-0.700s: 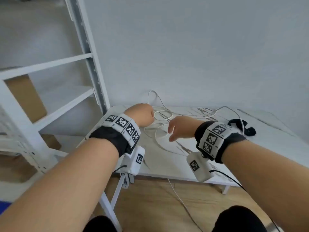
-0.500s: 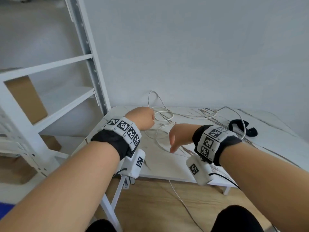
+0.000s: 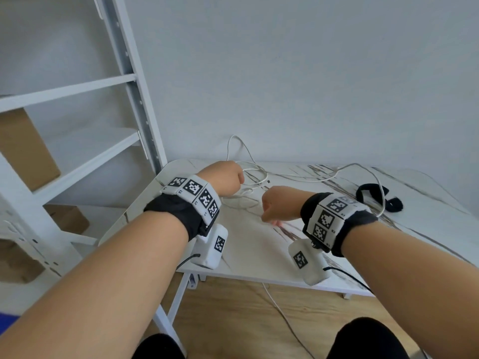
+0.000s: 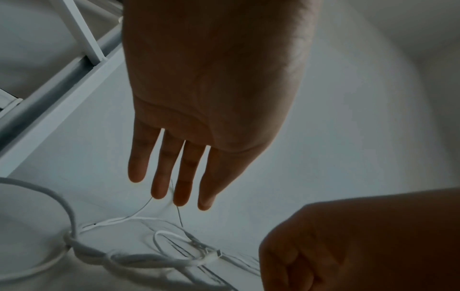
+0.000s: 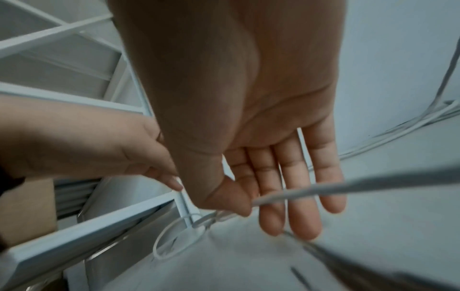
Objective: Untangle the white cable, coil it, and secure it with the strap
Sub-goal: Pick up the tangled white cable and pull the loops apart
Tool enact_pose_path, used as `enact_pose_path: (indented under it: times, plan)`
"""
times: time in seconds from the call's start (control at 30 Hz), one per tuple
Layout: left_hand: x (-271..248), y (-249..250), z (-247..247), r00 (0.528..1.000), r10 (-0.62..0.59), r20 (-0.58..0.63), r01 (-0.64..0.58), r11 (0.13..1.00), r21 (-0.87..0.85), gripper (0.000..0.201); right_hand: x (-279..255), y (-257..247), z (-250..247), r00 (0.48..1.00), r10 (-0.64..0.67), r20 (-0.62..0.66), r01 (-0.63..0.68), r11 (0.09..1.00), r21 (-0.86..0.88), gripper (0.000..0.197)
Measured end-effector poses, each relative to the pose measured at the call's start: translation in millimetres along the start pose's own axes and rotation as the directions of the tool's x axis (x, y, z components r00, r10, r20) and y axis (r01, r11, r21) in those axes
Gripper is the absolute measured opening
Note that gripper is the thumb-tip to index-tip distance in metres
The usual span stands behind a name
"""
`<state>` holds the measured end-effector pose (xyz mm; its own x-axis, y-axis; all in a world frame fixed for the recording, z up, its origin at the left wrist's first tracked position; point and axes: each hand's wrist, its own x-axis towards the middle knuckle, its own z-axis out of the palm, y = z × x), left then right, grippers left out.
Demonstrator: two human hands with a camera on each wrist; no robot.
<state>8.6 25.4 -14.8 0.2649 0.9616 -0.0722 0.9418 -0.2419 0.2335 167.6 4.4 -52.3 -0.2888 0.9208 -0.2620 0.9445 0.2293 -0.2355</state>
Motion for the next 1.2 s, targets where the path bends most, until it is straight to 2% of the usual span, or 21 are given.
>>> enact_pose_path:
  times: [0.13, 0.27, 0.37, 0.43, 0.53, 0.67, 0.73, 0.8, 0.9, 1.03, 1.1, 1.2]
  plan:
    - [5, 4, -2, 1.0, 0.005, 0.01, -0.004, 0.996, -0.086, 0.047, -1, 8, -23, 0.993, 0.014, -0.115, 0.01, 0.98, 0.2, 0.023]
    - [8, 9, -8, 0.999, 0.031, -0.023, -0.034, 0.981, -0.192, 0.056, -1, 12, -49, 0.946, 0.043, -0.32, 0.062, 0.948, 0.313, 0.02]
    - [16, 6, -10, 0.999, 0.03, -0.038, -0.04, 0.954, -0.298, 0.052, -2, 11, -69, 0.89, 0.062, -0.452, 0.13, 0.916, 0.38, 0.023]
    - [20, 1, -11, 0.999, 0.028, -0.039, -0.041, 0.927, -0.373, 0.038, -2, 10, -80, 0.846, 0.087, -0.526, 0.172, 0.889, 0.424, 0.022]
    - [22, -7, -12, 0.999, 0.038, -0.029, -0.048, 0.859, -0.509, 0.019, -3, 7, -93, 0.798, 0.146, -0.584, 0.236, 0.817, 0.526, 0.022]
    - [23, -15, -12, 1.0, 0.022, -0.022, -0.031, 0.81, -0.585, 0.016, -2, 2, -103, 0.74, 0.202, -0.641, 0.334, 0.717, 0.612, 0.027]
    - [23, -16, -13, 0.997, -0.023, -0.08, -0.036, 0.748, -0.663, 0.019, -2, -2, -104, 0.703, 0.229, -0.674, 0.382, 0.677, 0.629, 0.026]
    - [24, -16, -17, 0.974, -0.131, -0.185, -0.061, 0.634, -0.771, 0.026, 0, -7, -101, 0.683, 0.245, -0.688, 0.396, 0.667, 0.631, 0.022]
    - [24, -19, -27, 0.9, -0.31, -0.306, -0.118, 0.503, -0.856, 0.024, 6, -7, -88, 0.728, 0.209, -0.653, 0.347, 0.709, 0.614, 0.019]
    - [20, -24, -33, 0.818, -0.438, -0.373, -0.118, 0.507, -0.854, 0.023, 16, 5, -64, 0.821, 0.139, -0.553, 0.14, 0.891, 0.432, 0.021]
    - [18, -27, -31, 0.813, -0.468, -0.346, -0.084, 0.494, -0.865, 0.023, 17, 16, -54, 0.856, 0.153, -0.493, 0.009, 0.95, 0.311, 0.017]
    - [18, -28, -23, 0.876, -0.433, -0.211, 0.056, 0.527, -0.848, 0.019, 11, 41, -43, 0.886, 0.249, -0.391, -0.171, 0.959, 0.225, 0.02]
